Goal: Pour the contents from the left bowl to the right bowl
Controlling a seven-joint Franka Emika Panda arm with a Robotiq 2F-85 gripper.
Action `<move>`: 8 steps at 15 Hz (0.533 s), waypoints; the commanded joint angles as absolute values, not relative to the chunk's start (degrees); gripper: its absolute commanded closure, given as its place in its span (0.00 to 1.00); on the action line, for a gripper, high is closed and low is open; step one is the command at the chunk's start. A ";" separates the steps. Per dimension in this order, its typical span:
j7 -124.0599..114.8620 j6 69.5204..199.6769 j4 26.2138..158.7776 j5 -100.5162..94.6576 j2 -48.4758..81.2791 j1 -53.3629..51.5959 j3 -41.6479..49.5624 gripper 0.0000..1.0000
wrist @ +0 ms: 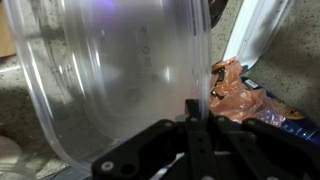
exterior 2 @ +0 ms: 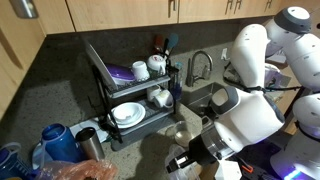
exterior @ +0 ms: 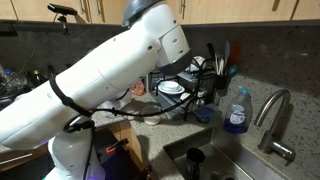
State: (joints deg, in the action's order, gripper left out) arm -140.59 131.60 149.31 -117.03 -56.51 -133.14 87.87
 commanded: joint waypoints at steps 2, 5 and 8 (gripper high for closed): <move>-132.29 131.29 145.88 -111.53 -55.13 -134.67 88.87 0.99; -128.84 131.52 144.64 -110.99 -55.39 -133.90 88.36 0.99; -126.52 131.46 143.67 -110.50 -55.51 -133.65 88.23 0.93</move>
